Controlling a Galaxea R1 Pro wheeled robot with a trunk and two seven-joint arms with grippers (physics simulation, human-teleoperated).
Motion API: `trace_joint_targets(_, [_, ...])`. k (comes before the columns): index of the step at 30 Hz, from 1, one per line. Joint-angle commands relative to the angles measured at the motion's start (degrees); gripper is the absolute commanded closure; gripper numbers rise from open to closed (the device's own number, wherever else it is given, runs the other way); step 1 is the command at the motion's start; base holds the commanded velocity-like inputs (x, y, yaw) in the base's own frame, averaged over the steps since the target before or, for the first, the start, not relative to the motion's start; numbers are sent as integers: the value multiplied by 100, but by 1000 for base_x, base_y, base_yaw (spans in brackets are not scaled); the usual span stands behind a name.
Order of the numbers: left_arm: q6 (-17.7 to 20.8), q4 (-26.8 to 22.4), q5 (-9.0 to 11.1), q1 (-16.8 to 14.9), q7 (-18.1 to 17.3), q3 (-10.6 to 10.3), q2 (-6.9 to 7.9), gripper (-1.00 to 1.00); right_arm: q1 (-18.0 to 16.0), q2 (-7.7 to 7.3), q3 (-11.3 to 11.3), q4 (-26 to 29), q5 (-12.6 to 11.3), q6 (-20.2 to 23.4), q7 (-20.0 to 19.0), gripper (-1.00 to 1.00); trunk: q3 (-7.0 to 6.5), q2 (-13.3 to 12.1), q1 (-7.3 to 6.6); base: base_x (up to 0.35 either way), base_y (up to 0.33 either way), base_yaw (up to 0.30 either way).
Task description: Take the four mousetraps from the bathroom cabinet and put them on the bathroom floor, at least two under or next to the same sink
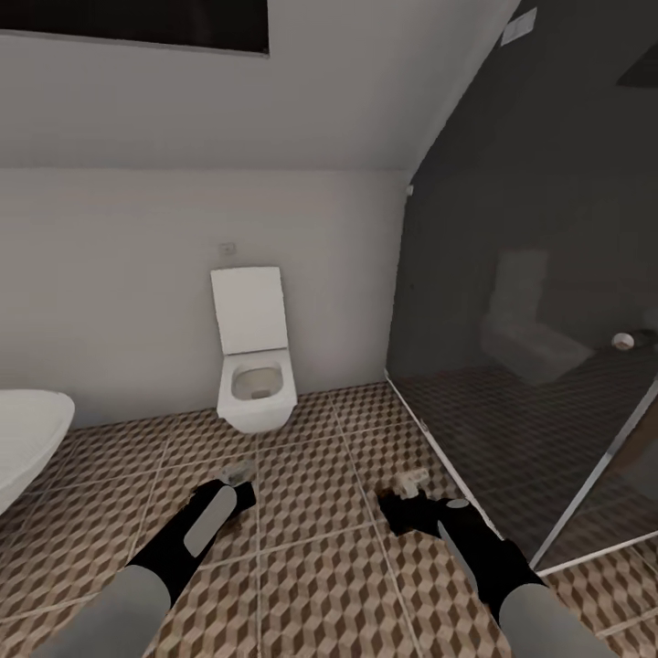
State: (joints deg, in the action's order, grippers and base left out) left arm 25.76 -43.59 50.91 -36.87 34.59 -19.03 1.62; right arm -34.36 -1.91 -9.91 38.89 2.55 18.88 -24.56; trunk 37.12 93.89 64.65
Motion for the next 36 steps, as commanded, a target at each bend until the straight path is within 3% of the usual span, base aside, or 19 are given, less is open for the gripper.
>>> trace_joint_targets(1, [-15,28,-8,6,5,-12,-4,100,4,-60,6,5,-7,0,-130,100,18,42,23,0,0,295])
trace_joint_targets(4, [-63,96,-5,126,4,-41,1,100,12,-187,20,35,-2,-10,-343,100,72,162,89,0,0,295])
trace_joint_targets(7, [-78,132,-5,176,6,-53,-14,100,14,-210,19,90,3,-13,-326,100,126,283,154,0,0,295])
trace_joint_targets(14, [-99,179,-9,225,4,-131,-55,100,17,-212,3,208,13,-76,152,100,252,563,308,0,0,295])
trace_joint_targets(17, [-107,180,-47,229,29,-198,-77,100,12,-185,-34,89,22,-283,825,100,306,684,374,0,0,294])
trace_joint_targets(18, [-108,179,-232,229,160,-369,-136,100,17,-161,-48,11,17,-450,1201,100,324,724,396,0,0,294])
trace_joint_targets(21, [-105,183,-731,226,537,-695,-277,100,34,-108,-54,-115,-3,-871,1647,100,378,844,462,0,0,294])
trace_joint_targets(25, [-111,190,-1005,224,628,-821,-339,100,41,-78,-34,-352,-22,-1139,1865,100,449,1004,550,0,0,295])
trace_joint_targets(31, [-145,337,-1134,224,503,-873,-324,100,43,-66,-34,-733,-33,-1279,1944,100,557,1245,682,0,0,295])
trace_joint_targets(36, [-452,879,-1194,215,-247,-889,-292,100,45,-98,0,-882,-51,-1299,1949,100,647,1446,791,0,0,294])
